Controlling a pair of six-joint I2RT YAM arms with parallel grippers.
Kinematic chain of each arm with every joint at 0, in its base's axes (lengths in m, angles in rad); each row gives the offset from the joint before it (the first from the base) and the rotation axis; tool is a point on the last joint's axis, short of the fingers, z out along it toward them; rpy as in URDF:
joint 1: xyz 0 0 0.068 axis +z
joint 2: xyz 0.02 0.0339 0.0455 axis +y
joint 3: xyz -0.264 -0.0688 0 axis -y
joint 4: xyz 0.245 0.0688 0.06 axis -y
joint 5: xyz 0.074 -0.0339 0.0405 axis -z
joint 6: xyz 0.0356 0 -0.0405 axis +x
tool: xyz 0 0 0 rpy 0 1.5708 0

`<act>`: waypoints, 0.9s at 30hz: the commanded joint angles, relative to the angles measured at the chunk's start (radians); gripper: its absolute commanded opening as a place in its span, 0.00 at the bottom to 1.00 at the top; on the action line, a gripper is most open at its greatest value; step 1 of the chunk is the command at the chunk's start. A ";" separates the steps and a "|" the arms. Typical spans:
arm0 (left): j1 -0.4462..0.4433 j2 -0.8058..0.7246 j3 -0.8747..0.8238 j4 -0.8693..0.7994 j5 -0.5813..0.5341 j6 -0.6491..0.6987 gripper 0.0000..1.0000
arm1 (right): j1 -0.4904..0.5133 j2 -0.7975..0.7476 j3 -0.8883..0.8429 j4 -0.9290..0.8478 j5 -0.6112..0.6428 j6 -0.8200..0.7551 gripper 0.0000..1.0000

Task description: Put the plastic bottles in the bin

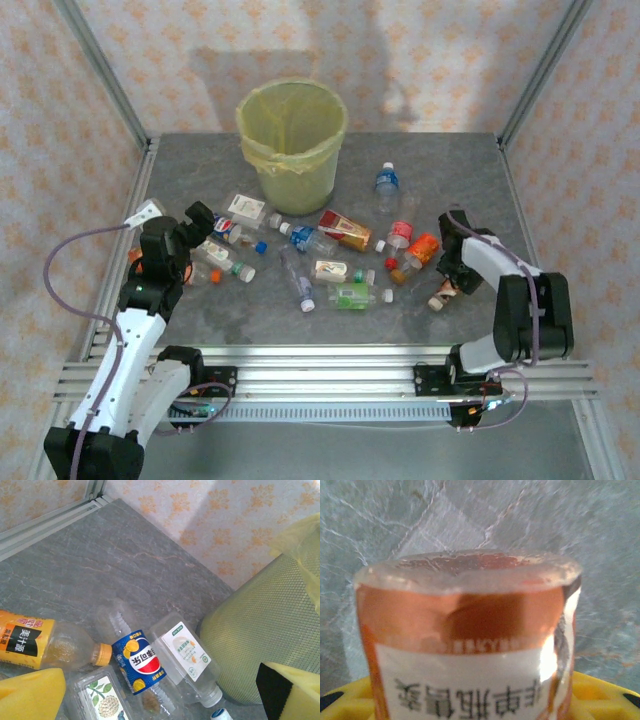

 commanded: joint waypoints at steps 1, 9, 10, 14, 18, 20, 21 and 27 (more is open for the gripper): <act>0.005 0.000 0.024 -0.021 -0.027 -0.012 1.00 | -0.009 -0.089 0.082 -0.107 0.098 -0.058 0.39; 0.005 0.014 0.030 -0.017 -0.020 -0.020 1.00 | 0.037 -0.200 0.313 -0.191 0.142 -0.182 0.37; 0.005 0.016 0.033 -0.020 -0.021 -0.021 1.00 | 0.056 -0.188 0.364 -0.196 0.148 -0.199 0.36; 0.006 0.020 0.038 -0.032 -0.018 -0.026 1.00 | 0.138 -0.096 0.587 -0.216 0.152 -0.242 0.36; 0.005 0.018 0.037 -0.045 -0.013 -0.029 1.00 | 0.234 0.031 0.850 -0.215 0.139 -0.293 0.35; 0.005 0.019 0.040 -0.056 -0.014 -0.027 1.00 | 0.286 0.097 0.987 -0.212 0.138 -0.333 0.35; 0.005 0.019 0.042 -0.061 -0.014 -0.026 1.00 | 0.311 0.140 1.061 -0.214 0.139 -0.354 0.35; 0.005 0.033 0.051 -0.068 -0.001 -0.021 1.00 | 0.393 0.400 1.502 -0.270 0.114 -0.435 0.35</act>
